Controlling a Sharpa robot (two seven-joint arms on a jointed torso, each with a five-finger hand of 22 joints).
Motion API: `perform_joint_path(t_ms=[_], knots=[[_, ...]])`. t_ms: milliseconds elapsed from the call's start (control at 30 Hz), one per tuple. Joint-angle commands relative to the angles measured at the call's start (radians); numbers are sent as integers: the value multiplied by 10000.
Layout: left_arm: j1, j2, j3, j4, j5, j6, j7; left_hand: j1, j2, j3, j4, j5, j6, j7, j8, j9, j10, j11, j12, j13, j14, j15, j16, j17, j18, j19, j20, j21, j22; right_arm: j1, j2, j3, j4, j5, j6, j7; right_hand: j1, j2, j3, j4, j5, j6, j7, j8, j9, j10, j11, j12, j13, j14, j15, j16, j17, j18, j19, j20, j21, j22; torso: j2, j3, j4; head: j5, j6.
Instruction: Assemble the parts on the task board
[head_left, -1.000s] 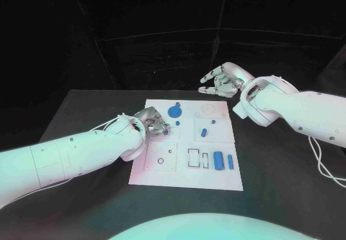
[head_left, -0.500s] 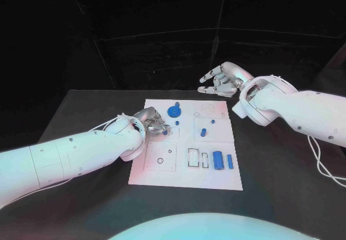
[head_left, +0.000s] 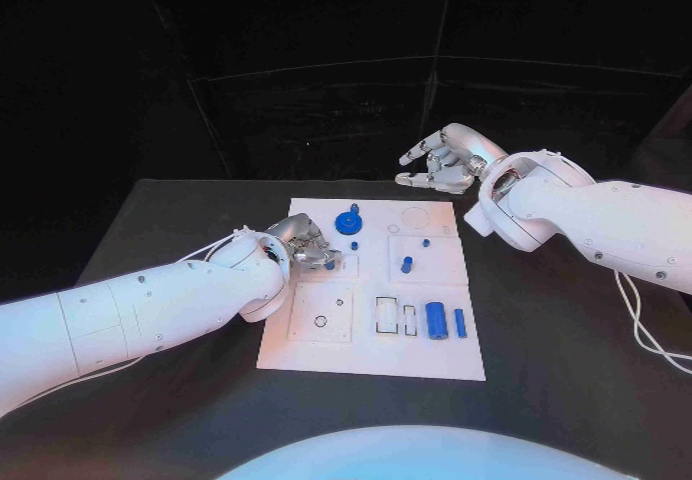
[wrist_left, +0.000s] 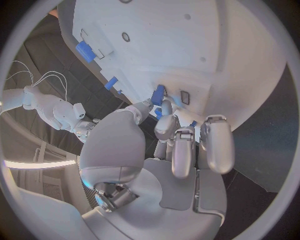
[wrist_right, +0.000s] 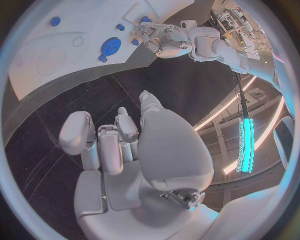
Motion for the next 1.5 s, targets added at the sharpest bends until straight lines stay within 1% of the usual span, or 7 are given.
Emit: perform_joint_path(t_ms=[33,333,633,767,1133,1267,1500], knots=[[3,-11,3,15,-62,-90,-66,-119,23,-125,27,-39,13,41,-33,6,-18,-15,65,12,1037,-59,31,2634,-65,95,-77,18,311,19,9,7,7,14,-15,90,-3,95,-50,13,-27,64,-24,30,13,-14,-36,-13,-16,630,-59,-64,818,142,-18,-8,-55,-13,1,-2,-3,-4,8],[2,-27,3,42,-39,-107,-65,-146,61,-435,183,-34,38,34,-16,33,-4,-21,98,42,1037,-63,31,2634,-69,108,-79,27,339,19,11,7,0,14,-15,95,0,114,-76,5,-22,66,-26,38,11,-25,-39,-27,-35,627,-62,-77,801,146,-24,-12,-69,-35,-1,-5,-1,-12,14],[2,-40,4,45,40,-145,-61,-362,219,-1073,714,-25,48,42,-8,71,15,-13,146,81,1037,-58,31,2634,-78,132,-76,42,390,18,17,6,-10,30,-20,102,-3,117,-81,7,-20,65,-26,39,10,-26,-39,-27,-36,627,-63,-77,801,147,-25,-12,-72,-40,-1,2,-3,-14,28],[2,-50,5,61,59,-118,-69,-390,297,-1234,886,-19,49,39,-8,81,18,-14,156,89,1037,-58,31,2634,-79,139,-77,45,406,18,18,6,-13,35,-18,103,-11,123,-88,11,-16,64,-26,40,10,-27,-39,-28,-37,628,-63,-75,805,147,-26,-13,-74,-43,0,-6,-2,-26,39],[1,-99,8,139,238,-26,-78,-571,312,-1970,1494,-8,75,47,-5,114,46,-5,212,136,1037,-50,31,2634,-90,166,-71,69,470,17,20,6,-22,46,-11,109,-36,141,-109,25,-3,62,-25,42,8,-29,-38,-28,-42,629,-63,-75,808,146,-21,-14,-73,-37,-2,-5,-1,-28,29],[1,-115,8,168,290,44,-69,-585,314,-2131,1575,-9,81,46,-6,119,51,-5,221,144,1037,-50,31,2634,-92,171,-72,74,485,17,20,6,-26,50,-7,110,-36,141,-109,25,-3,62,-25,42,8,-29,-38,-28,-42,629,-63,-75,808,146,-21,-14,-73,-37,-2,-5,0,-28,22],[2,-198,12,235,367,246,-96,-282,260,-2484,1534,-20,83,39,-5,138,38,-10,215,135,1037,-55,31,2634,-89,169,-76,53,488,16,16,5,-33,52,2,109,-48,152,-121,30,0,61,-26,44,7,-25,-38,-21,-37,629,-64,-77,806,147,-23,-15,-77,-44,-1,-1,1,-40,29]])
